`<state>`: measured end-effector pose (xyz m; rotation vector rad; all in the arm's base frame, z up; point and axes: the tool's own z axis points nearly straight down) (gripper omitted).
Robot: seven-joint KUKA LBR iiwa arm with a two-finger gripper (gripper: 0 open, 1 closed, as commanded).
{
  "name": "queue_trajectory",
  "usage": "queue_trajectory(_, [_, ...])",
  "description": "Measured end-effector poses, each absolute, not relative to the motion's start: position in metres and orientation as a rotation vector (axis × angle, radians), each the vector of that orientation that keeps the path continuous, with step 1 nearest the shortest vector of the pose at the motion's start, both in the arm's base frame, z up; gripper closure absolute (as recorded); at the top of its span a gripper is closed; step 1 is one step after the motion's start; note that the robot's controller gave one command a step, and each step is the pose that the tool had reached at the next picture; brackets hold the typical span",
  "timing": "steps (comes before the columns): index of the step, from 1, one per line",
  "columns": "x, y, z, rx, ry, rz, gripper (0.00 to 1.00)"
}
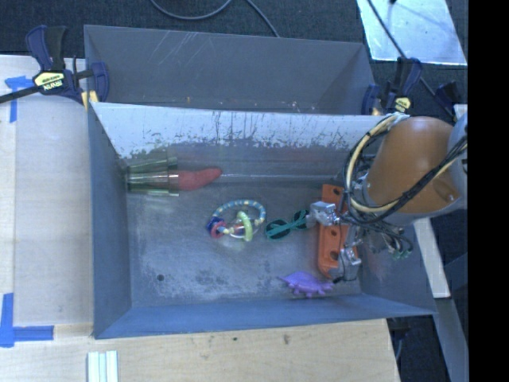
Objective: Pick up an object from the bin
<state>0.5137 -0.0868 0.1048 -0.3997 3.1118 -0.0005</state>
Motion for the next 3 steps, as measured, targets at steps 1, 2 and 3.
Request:
queue_trajectory(1, [0.535,-0.097,0.099,-0.465,3.099,-0.004,0.00])
queue_trajectory(2, [0.543,-0.105,0.088,-0.877,3.006,-0.006,0.00])
queue_trajectory(3, [0.532,-0.111,0.073,-1.023,2.961,-0.009,1.00])
